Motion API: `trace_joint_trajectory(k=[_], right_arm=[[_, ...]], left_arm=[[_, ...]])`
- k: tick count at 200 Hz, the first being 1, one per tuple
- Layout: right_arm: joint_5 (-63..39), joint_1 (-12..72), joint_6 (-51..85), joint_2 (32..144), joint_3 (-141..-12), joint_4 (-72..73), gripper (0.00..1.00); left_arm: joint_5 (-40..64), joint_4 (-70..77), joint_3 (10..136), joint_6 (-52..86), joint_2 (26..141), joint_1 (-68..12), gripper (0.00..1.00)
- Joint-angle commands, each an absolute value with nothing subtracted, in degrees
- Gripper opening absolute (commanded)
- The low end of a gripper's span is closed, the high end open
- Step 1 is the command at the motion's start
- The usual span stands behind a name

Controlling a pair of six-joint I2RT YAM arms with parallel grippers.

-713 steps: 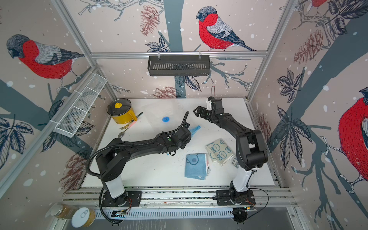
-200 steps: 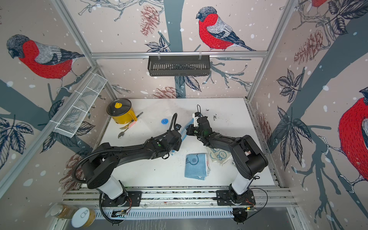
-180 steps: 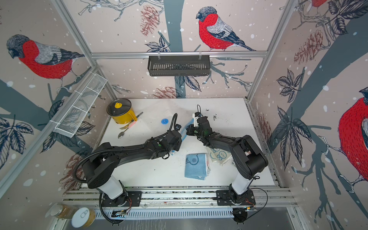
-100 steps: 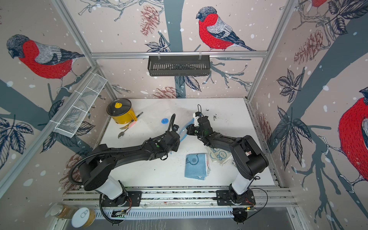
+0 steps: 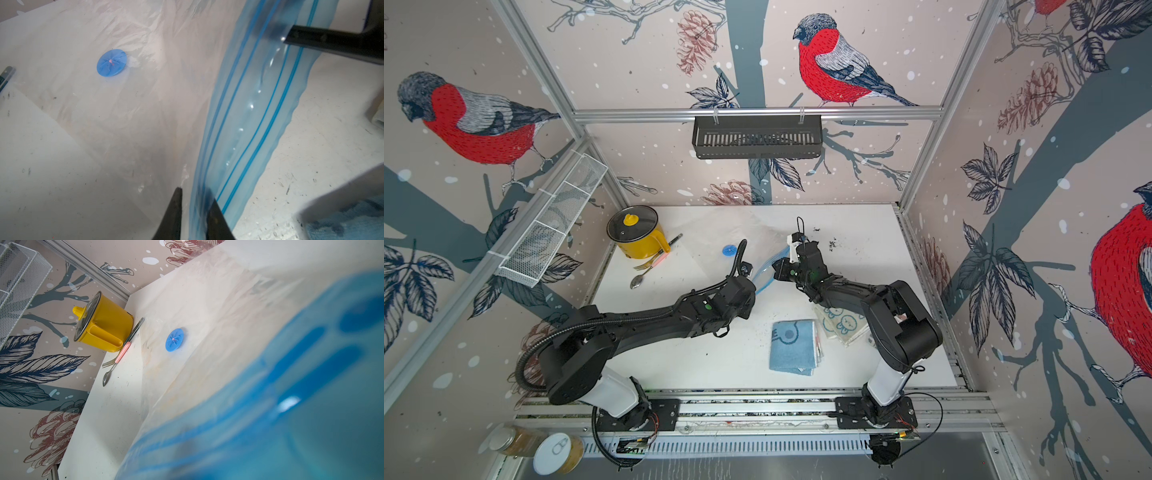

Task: Place the folded towel into the vacuum bag
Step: Open the vacuum bag at the center of the board.

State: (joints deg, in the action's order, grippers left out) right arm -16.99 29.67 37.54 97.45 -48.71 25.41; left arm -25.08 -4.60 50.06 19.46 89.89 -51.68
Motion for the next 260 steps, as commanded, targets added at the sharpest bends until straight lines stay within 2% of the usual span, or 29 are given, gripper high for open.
trace_joint_trajectory(k=[1,25,62,120,159,211,260], right_arm=[[-17.3,29.8,37.5,97.7,-49.5,25.9,0.04],[-17.4,29.7,37.4,97.7,-49.7,25.4,0.06],[-17.5,29.7,37.9,98.4,-50.2,23.6,0.14],[-15.8,30.9,39.2,100.6,-51.8,20.8,0.15],[-12.9,31.1,39.4,99.5,-52.4,17.6,0.41],[-11.1,30.1,36.9,91.1,-52.1,7.5,0.72],[-9.0,24.9,35.7,79.2,-47.7,-3.3,0.88]], left_arm=[[-26.7,-4.8,50.6,19.8,90.4,-51.8,0.14],[-25.8,-4.8,51.1,19.6,90.5,-51.8,0.00],[-26.6,-7.0,54.2,18.8,90.1,-51.8,0.00],[-35.1,-12.6,60.1,20.0,92.2,-51.8,0.00],[-41.6,-15.5,59.7,23.6,92.2,-51.7,0.00],[-40.8,-19.2,63.1,30.6,97.7,-51.5,0.00],[-40.6,-18.4,64.2,31.6,100.8,-51.5,0.00]])
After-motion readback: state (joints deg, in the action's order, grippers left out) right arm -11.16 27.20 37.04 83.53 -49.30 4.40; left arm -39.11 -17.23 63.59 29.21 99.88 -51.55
